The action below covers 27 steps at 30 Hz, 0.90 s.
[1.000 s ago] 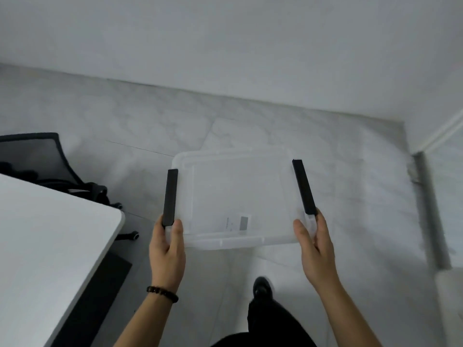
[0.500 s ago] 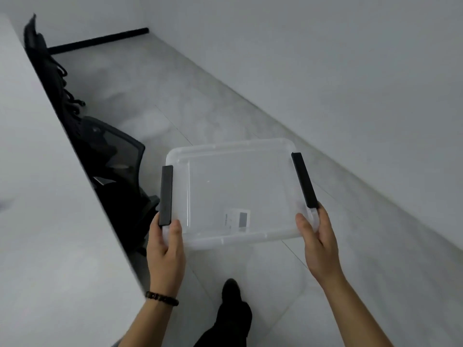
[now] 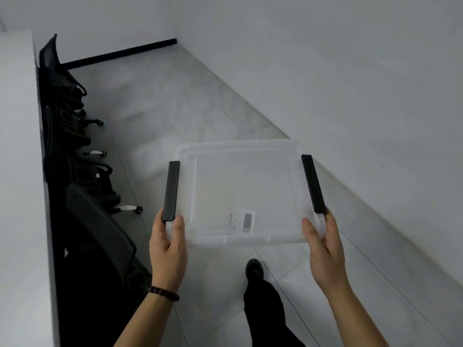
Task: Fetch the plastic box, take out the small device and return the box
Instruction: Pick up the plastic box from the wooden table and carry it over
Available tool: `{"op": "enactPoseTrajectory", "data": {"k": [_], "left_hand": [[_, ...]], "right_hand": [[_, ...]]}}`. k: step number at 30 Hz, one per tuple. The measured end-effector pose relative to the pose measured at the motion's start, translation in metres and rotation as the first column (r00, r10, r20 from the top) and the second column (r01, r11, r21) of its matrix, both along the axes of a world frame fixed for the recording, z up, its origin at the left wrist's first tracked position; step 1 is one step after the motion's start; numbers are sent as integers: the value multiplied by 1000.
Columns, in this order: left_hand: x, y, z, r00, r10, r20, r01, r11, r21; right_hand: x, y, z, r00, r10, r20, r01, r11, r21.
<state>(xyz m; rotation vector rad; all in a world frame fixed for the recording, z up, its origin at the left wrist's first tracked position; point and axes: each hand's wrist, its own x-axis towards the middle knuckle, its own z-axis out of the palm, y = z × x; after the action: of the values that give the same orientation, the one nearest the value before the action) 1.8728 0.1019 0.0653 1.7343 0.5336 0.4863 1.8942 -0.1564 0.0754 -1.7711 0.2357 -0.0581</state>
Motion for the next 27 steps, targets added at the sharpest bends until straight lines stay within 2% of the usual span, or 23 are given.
{"op": "enactPoseTrajectory", "data": {"k": [4,7,13,17,23,27], "left_hand": [[117,30,5,997,63,-37,-62,998,17],[186,63,15,985,163,-64,-161,987,23],[299,155,-4,898,423,-123,-419,906,62],[395,225,-27,842,523,-135,-523,852,35],[565,350,-20,836,520,-175,-532,846,-33],[679,413,0,875,460,-151,-470,882,-38]], "right_hand": [[144,29,-13,997,81,-5,-80,995,64],[246,67,-9,977,213,-14,-212,976,56],[427,181,2,880,473,-47,-473,881,13],[547,272,-11,806,591,-34,-592,806,-15],[711,387,2,815,579,-27,-580,813,-58],[808,439,6,839,544,-10,-544,839,-2]]}}
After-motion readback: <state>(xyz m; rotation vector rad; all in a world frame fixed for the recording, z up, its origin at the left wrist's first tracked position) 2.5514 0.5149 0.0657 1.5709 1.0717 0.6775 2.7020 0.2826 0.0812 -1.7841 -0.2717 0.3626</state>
